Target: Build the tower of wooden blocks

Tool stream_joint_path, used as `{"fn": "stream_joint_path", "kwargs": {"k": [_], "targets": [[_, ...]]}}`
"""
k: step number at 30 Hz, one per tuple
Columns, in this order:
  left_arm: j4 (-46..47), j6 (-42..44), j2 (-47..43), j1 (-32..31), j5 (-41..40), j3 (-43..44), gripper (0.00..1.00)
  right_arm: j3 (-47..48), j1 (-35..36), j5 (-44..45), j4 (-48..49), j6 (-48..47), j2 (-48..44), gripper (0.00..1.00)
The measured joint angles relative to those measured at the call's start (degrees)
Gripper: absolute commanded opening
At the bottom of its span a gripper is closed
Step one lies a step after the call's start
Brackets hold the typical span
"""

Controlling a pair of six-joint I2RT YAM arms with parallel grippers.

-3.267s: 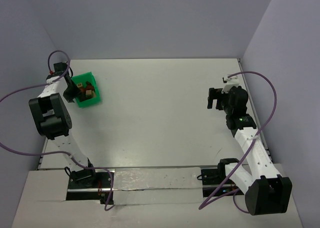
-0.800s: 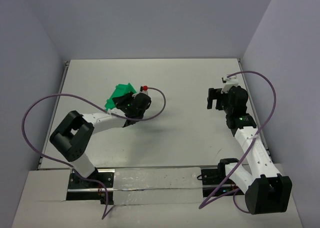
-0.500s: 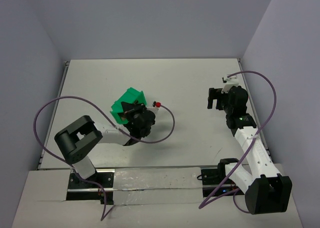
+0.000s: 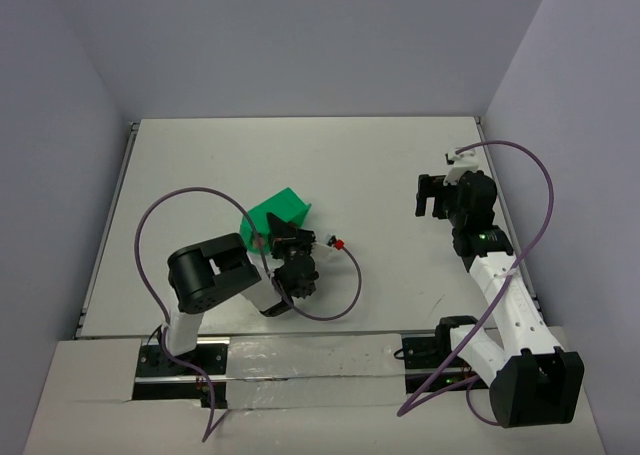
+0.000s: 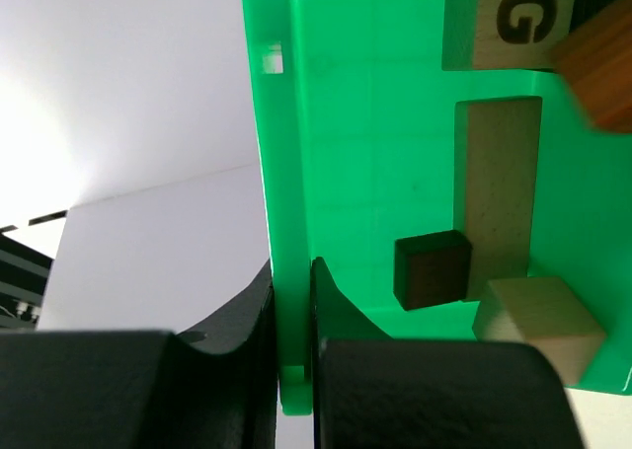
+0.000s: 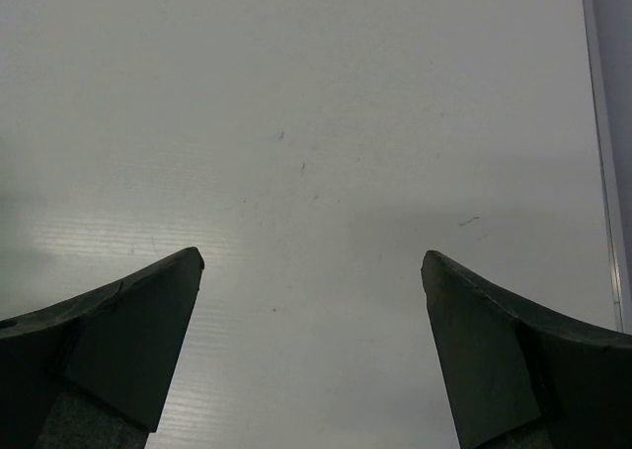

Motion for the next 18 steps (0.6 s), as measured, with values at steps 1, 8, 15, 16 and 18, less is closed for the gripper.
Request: {"fn": "stream_joint_path", "kwargs": {"k": [1,8,15,16,18], "targets": [[0.52,0.71,0.25,-0.01,0.01,0.15,0.00,0.00,-0.03,0.00,0.00,-0.01,0.00,1.00],[2.86,3.12,1.38,0.00,0.23,0.52,0.00,0.00,-0.08,0.00,0.00,-0.01,0.00,1.00],[2.32,5.36,1.49,0.44,0.28,2.09,0.00,0.00,-0.15,0.00,0.00,-0.03,0.00,1.00],[2.01,5.57,1.49,0.61,0.32,2.44,0.00,0.00,-0.15,0.00,0.00,-0.03,0.00,1.00],[1.23,6.19,1.49,1.18,0.33,3.15,0.00,0.00,-0.15,0.00,0.00,-0.03,0.00,1.00]]}}
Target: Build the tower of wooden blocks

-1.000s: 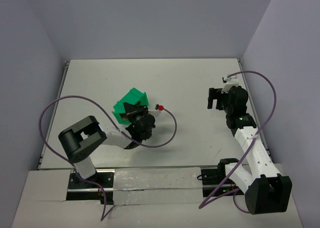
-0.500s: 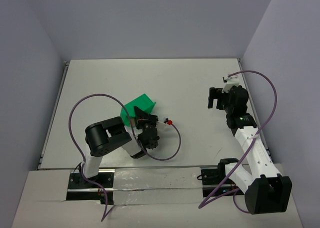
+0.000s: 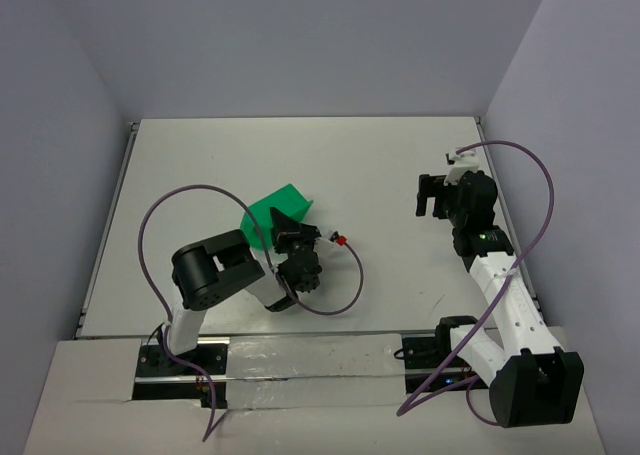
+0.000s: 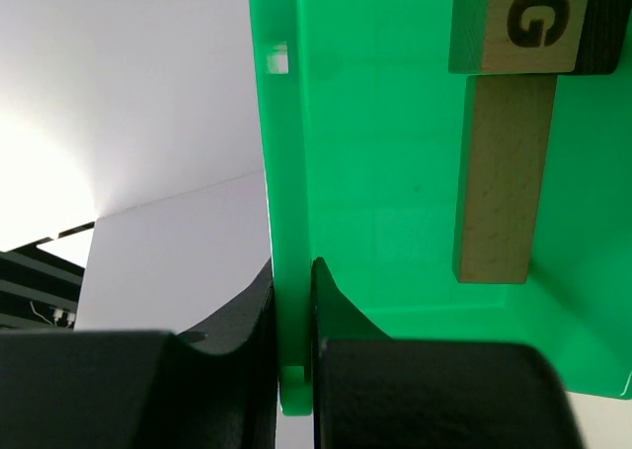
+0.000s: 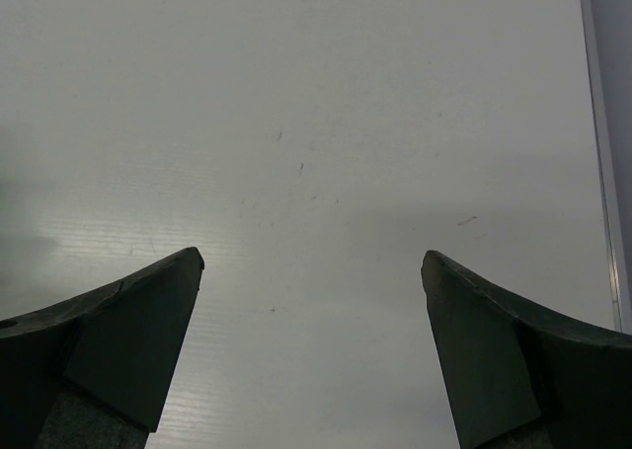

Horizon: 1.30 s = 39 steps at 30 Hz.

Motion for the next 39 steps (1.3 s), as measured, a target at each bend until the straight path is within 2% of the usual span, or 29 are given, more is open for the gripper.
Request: {"fn": "stream_joint_path", "kwargs": {"k": [7,12,15,16,17,20,22,26,30,33,36,38,39], "targets": [[-3.54,-2.29,-3.69,1.94,-1.46,0.50,0.00,0.00,0.00,-0.08,0.00,0.02,0.00,1.00],[-4.39,-12.49,-13.09,2.36,-2.56,-0.77,0.00,0.00,0.00,-0.22,-0.02,0.02,0.00,1.00],[-8.17,-20.76,-18.30,2.43,-2.96,-1.28,0.00,0.00,0.00,-0.23,-0.04,0.02,0.00,1.00],[-13.25,-25.12,-19.98,2.49,-2.89,-0.80,0.00,0.00,0.00,-0.25,-0.04,0.02,0.01,1.00],[-22.18,-31.25,-21.82,2.61,-2.66,0.27,0.00,0.00,0.00,-0.26,-0.04,0.02,0.02,1.00],[-62.37,-63.11,-23.05,3.62,2.86,12.87,0.00,0.00,-0.06,-0.26,-0.12,0.04,0.08,1.00],[-79.00,-77.74,-21.74,4.08,7.86,20.96,0.00,0.00,-0.11,-0.41,-0.19,0.04,0.23,1.00],[-91.67,-89.50,-22.78,3.28,9.57,20.41,0.00,0.17,-0.15,-0.46,-0.26,0.07,0.63,1.00],[-95.66,-90.26,-21.70,1.73,8.44,14.77,0.00,0.18,-0.15,-0.46,-0.26,0.04,0.63,1.00],[-92.32,-84.85,-21.46,1.27,6.18,10.70,0.00,0.20,-0.15,-0.46,-0.28,0.04,0.63,1.00],[-80.71,-75.01,-21.51,1.69,3.60,6.14,0.00,0.20,-0.15,-0.43,-0.28,0.04,0.63,1.00],[-68.06,-66.42,-21.57,2.00,2.25,1.63,0.00,0.20,-0.15,-0.42,-0.26,0.04,0.63,1.00],[-58.18,-58.85,-21.18,2.20,1.86,-1.45,0.00,0.20,-0.15,-0.44,-0.28,0.02,0.63,1.00]]}}
